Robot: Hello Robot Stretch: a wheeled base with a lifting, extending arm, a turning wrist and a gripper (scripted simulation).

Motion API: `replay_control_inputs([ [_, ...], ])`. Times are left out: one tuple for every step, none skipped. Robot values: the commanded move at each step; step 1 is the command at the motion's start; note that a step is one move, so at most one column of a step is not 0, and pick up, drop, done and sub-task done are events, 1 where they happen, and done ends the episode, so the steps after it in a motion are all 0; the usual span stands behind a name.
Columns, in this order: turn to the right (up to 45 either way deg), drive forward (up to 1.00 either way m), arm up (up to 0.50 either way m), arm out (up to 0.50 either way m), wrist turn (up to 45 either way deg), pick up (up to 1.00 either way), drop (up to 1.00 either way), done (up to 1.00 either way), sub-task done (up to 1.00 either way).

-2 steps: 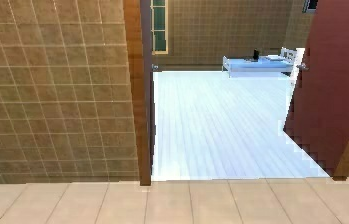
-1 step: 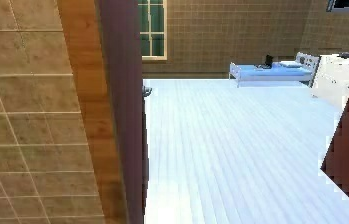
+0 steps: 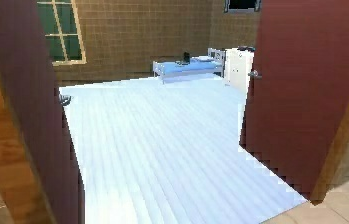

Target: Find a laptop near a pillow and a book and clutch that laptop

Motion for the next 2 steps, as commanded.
replay_control_inputs([
  [0.0, 1.00, 0.00, 0.00, 0.0, 0.00, 0.00, 0.00, 0.00],
  [0.0, 1.00, 0.00, 0.00, 0.0, 0.00, 0.00, 0.00, 0.00],
])
